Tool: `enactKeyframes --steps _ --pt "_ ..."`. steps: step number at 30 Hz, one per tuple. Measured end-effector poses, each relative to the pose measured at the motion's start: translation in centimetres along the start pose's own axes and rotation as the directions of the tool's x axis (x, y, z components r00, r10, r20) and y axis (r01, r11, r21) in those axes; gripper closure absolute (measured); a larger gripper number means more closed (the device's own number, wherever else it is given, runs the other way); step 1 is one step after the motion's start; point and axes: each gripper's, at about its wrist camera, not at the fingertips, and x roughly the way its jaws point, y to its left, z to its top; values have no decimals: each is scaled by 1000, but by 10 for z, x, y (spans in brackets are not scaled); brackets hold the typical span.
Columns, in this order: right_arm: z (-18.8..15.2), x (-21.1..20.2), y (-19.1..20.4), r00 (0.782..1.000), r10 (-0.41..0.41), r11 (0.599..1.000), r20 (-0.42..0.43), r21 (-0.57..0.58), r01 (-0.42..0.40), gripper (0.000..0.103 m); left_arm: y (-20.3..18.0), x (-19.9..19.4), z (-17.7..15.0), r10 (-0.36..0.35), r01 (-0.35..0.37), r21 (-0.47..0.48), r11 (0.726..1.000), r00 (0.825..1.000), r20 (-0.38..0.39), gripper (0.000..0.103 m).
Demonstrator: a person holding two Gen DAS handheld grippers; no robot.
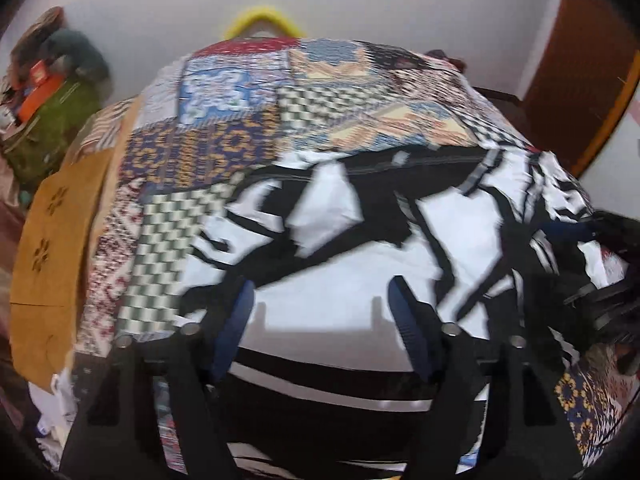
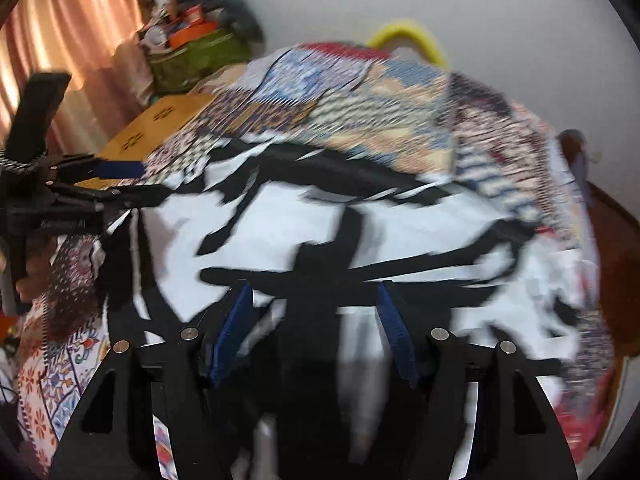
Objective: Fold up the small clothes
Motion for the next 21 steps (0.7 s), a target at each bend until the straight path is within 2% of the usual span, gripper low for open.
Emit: enactKeyframes --steps 2,5,6,8,15,21 --pt "-6 17 7 1000 -5 1000 -28 -9 5 41 -10 18 -7 -3 4 19 1000 999 -41 31" --pt "-17 20 17 997 -76 992 -2 -103 75 41 -11 47 -25 63 -58 53 997 993 -96 26" --pt "-22 19 19 995 -96 987 -7 -133 94 41 -8 48 -29 64 -59 54 997 994 -84 20" --pt "-30 15 18 994 -110 982 -17 -155 106 41 -1 43 -37 91 -87 63 994 994 -59 17" --pt "-55 -5 -18 989 -137 989 -55 -72 133 41 24 31 -55 141 -139 26 990 986 -84 17" --pt "-79 -26 -33 981 -180 984 -68 -6 180 41 52 17 -72 161 -168 -69 983 982 -99 17"
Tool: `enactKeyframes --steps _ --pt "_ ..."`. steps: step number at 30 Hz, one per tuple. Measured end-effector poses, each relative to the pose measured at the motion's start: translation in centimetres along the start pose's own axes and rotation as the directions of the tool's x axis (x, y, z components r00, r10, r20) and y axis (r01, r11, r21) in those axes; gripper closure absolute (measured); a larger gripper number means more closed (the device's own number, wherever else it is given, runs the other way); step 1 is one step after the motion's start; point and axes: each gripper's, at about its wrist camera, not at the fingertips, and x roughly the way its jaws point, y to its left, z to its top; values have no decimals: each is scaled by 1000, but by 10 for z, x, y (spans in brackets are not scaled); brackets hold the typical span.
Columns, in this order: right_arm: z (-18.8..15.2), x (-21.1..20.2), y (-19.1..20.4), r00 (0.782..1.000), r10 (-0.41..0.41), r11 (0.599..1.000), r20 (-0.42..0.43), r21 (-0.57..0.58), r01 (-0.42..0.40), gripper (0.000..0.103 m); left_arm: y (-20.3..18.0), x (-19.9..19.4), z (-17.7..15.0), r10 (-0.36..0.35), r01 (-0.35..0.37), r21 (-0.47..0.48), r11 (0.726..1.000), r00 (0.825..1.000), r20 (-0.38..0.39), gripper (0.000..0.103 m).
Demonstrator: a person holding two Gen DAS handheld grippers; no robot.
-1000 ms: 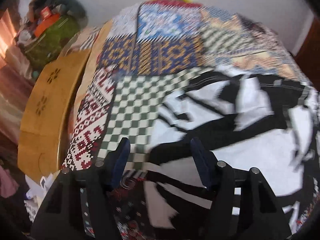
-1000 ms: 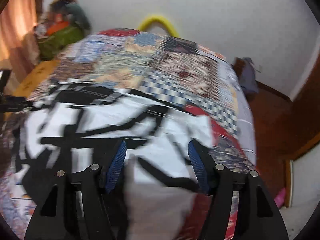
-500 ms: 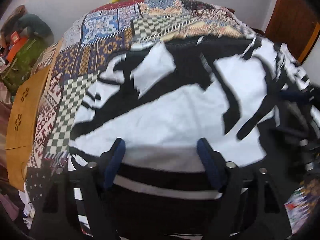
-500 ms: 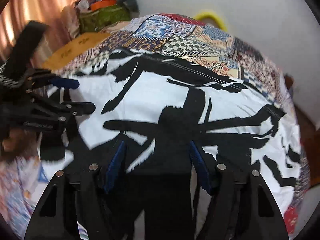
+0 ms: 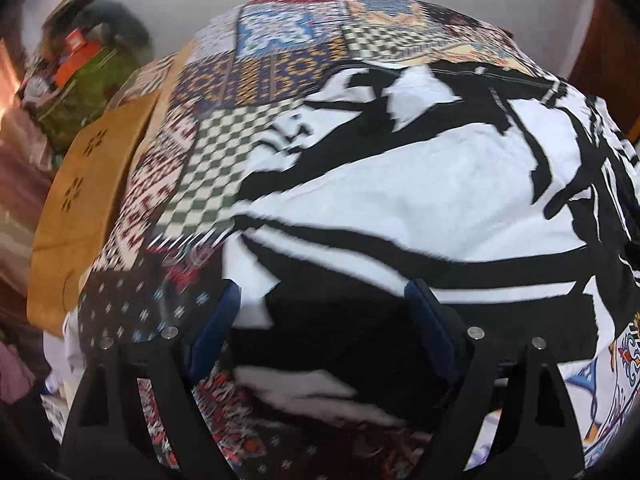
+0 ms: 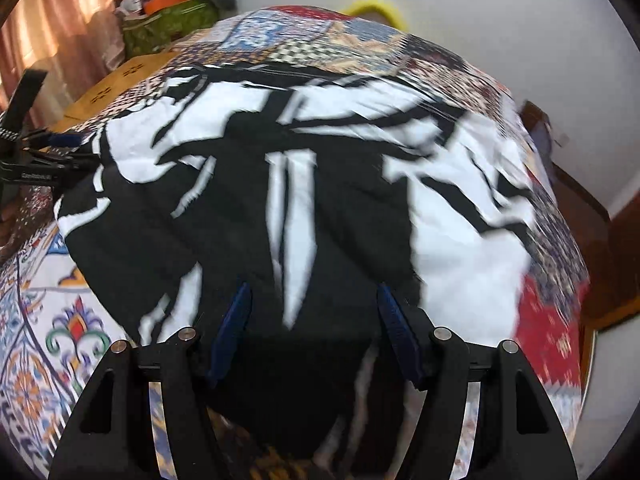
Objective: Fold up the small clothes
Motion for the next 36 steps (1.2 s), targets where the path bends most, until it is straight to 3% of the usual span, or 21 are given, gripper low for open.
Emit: enactKeyframes --steps 7,12,15,17,23,27,30,33,36 --pt "-20 -13 -16 999 -38 997 -17 72 40 41 29 -9 -20 57 -58 -84 995 998 -13 17" --pt "-22 -28 -17 998 -55 992 -17 114 56 41 54 -20 -28 40 -46 -199 979 999 -33 18" --pt "-16 -39 -11 999 -31 990 26 136 27 40 63 -37 -32 -15 14 -275 961 1000 -2 18" --pt "-6 -48 -3 998 -7 990 67 141 -3 40 64 -49 -36 -99 106 -319 942 994 37 18" --pt "28 -40 41 992 66 996 110 53 -72 37 39 -55 -46 -298 293 -353 889 954 41 18" --pt "37 -9 68 993 108 994 51 -2 -108 37 26 -46 -52 -386 356 -374 856 922 -7 18" --pt "34 15 82 993 116 993 -11 -31 -116 38 20 -33 -57 -465 406 -416 813 884 -45 19" --pt "32 19 80 989 146 989 -17 -16 -146 37 18 -28 -57 -492 429 -432 793 870 -40 19" --pt "30 19 73 981 191 982 -34 15 -190 36 21 -19 -50 -545 477 -475 740 838 -8 19"
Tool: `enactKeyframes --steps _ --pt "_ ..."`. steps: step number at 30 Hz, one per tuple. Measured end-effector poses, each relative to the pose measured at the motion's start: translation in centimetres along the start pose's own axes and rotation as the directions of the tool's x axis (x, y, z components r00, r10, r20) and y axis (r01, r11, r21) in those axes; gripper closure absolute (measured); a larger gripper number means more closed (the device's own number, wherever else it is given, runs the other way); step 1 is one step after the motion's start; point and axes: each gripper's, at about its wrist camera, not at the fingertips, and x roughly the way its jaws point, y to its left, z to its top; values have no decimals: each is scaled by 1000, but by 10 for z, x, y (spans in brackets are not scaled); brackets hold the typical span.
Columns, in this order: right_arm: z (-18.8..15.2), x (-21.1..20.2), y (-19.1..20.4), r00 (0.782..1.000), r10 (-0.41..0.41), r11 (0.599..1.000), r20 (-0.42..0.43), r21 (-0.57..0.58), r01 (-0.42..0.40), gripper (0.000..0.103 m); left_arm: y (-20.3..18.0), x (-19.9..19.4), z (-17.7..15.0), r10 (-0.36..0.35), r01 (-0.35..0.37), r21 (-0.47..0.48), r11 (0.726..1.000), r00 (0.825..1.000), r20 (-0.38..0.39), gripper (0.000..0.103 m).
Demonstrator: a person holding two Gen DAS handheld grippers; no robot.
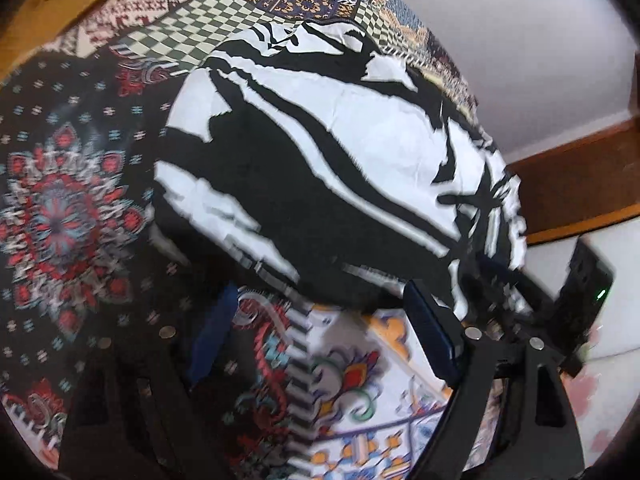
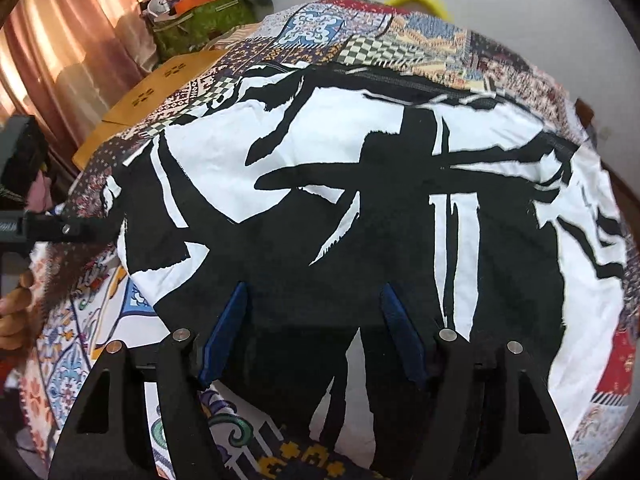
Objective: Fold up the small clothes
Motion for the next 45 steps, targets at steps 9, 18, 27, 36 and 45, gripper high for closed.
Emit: enactKeyframes --steps 9,18,27,36,45 --pt "-5 -1 0 999 34 999 0 12 -34 35 -1 13 39 -35 37 -33 999 998 56 44" --pt "-8 -4 1 999 42 998 -12 41 -42 35 -2 9 52 80 -78 -21 997 985 152 89" --pt "-20 -42 -11 999 5 997 37 75 -8 37 -42 -65 15 305 -389 150 909 866 397 93" --pt "-50 -34 -37 999 -53 991 -8 121 54 37 -87 -114 8 354 -542 176 822 727 588 93" --pt "-52 -27 -44 1000 -9 990 5 142 9 36 -201 -69 5 175 -480 430 765 797 578 95"
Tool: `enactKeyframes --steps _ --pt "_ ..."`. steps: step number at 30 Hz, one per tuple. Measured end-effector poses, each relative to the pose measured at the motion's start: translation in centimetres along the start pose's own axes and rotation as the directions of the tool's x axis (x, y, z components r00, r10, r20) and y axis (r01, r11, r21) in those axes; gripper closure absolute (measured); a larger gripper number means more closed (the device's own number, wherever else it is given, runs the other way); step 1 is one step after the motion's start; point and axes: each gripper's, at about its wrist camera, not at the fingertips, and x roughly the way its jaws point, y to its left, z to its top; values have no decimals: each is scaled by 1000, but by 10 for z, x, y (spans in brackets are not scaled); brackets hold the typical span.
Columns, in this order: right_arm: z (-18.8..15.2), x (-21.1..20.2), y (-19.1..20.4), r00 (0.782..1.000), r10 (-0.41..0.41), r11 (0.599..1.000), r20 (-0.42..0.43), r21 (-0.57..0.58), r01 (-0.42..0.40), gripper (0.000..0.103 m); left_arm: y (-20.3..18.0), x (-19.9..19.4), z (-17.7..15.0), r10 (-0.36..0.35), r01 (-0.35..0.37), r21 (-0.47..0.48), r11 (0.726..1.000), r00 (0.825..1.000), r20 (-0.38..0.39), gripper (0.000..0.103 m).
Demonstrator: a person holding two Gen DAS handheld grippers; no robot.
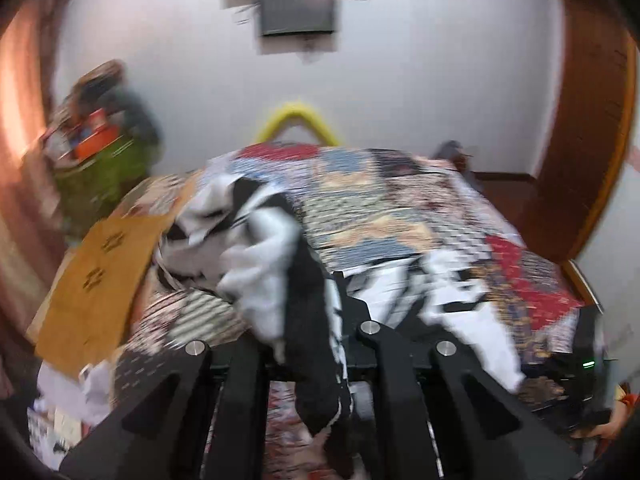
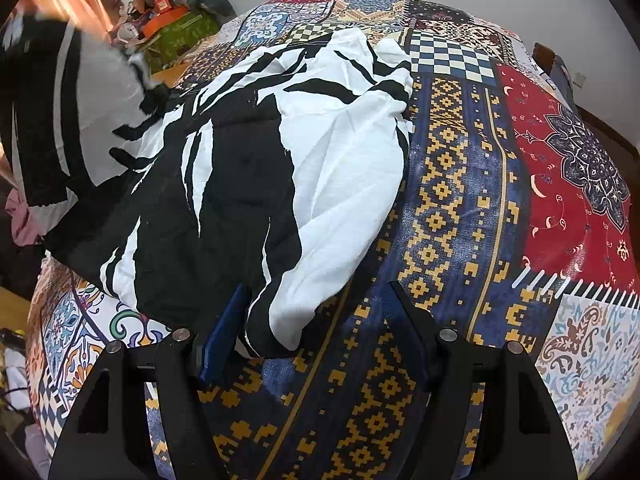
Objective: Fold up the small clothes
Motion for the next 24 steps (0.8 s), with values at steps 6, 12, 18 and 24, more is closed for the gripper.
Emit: enactKeyframes --steps 6,12,18,24 --pt "-3 -1 0 1000 11 1000 5 3 -11 36 -72 22 -9 -209 221 110 969 972 -108 95" --pt "-4 -1 -2 1000 20 1000 9 2 -20 36 -97 63 -54 -285 329 102 939 908 -307 95" --pt "-4 -2 -2 1000 23 1000 13 4 -23 36 -95 74 -65 -330 365 40 930 879 -343 95" --pt "-6 -10 -7 999 45 998 18 44 -45 36 -91 42 -59 -333 368 81 926 900 -283 95"
